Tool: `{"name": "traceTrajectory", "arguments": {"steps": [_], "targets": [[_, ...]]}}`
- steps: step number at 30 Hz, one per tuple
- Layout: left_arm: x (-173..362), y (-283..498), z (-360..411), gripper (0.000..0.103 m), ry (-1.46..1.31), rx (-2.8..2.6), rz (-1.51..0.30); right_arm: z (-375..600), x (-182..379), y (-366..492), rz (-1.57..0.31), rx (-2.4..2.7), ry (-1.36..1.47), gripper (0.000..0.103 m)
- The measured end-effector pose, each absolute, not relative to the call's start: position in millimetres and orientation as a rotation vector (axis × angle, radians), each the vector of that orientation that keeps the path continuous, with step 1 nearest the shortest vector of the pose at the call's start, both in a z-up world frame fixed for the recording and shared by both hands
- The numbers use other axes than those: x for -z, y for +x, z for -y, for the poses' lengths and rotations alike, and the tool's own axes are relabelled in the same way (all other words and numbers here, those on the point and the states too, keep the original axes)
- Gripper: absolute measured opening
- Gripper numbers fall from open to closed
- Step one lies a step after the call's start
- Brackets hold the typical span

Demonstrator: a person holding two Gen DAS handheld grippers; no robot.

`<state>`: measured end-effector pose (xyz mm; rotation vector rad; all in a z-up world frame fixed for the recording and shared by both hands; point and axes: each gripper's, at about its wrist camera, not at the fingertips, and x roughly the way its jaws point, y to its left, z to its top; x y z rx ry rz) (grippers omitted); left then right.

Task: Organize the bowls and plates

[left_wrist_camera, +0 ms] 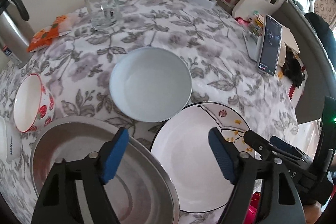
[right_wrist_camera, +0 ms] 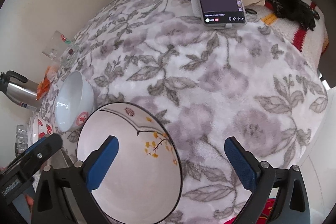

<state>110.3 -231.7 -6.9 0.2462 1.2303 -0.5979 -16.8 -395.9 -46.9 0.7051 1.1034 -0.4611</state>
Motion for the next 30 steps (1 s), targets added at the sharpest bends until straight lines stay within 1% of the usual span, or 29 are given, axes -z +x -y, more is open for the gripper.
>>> {"name": "traceTrajectory", "arguments": {"steps": [3, 5, 6, 8, 10, 12, 14, 16, 19, 25, 26, 30], "targets": [[10.5, 112.2, 235.2, 0.074, 0.258, 0.61, -1.236, 395.2, 49.8, -16.5, -1.107, 0.446, 0.724, 0.097], [12.7, 113.2, 236.1, 0.071, 0.262, 0.625, -1.244, 394.6, 54.1, -16.5, -1.123, 0.437, 0.738, 0.091], [14.2, 113.3, 236.6, 0.071, 0.267, 0.63, -1.25, 394.3, 55.5, -16.5, -1.128, 0.433, 0.743, 0.087], [16.1, 114.1, 237.5, 0.07, 0.272, 0.639, -1.257, 392.9, 57.9, -16.7, -1.139, 0.425, 0.753, 0.085], [18.5, 115.7, 237.3, 0.07, 0.273, 0.645, -1.265, 391.3, 58.0, -16.3, -1.141, 0.419, 0.752, 0.078], [21.9, 118.1, 237.0, 0.066, 0.275, 0.644, -1.275, 389.8, 57.8, -15.5, -1.144, 0.41, 0.75, 0.073], [24.5, 119.5, 237.5, 0.061, 0.28, 0.641, -1.286, 389.2, 58.7, -14.7, -1.15, 0.406, 0.753, 0.068], [27.1, 120.1, 239.1, 0.06, 0.285, 0.649, -1.297, 389.3, 60.7, -14.5, -1.159, 0.407, 0.763, 0.059], [32.0, 120.5, 244.6, 0.06, 0.315, 0.659, -1.32, 389.9, 65.8, -13.6, -1.176, 0.401, 0.779, 0.051], [43.5, 127.4, 257.0, 0.056, 0.398, 0.639, -1.382, 390.8, 69.1, -14.6, -1.185, 0.388, 0.799, 0.038], [45.9, 129.2, 258.6, 0.054, 0.409, 0.635, -1.395, 391.0, 69.6, -15.6, -1.189, 0.381, 0.805, 0.037], [54.4, 136.7, 261.6, 0.047, 0.416, 0.616, -1.442, 392.7, 72.8, -17.7, -1.193, 0.386, 0.816, 0.028]]}}
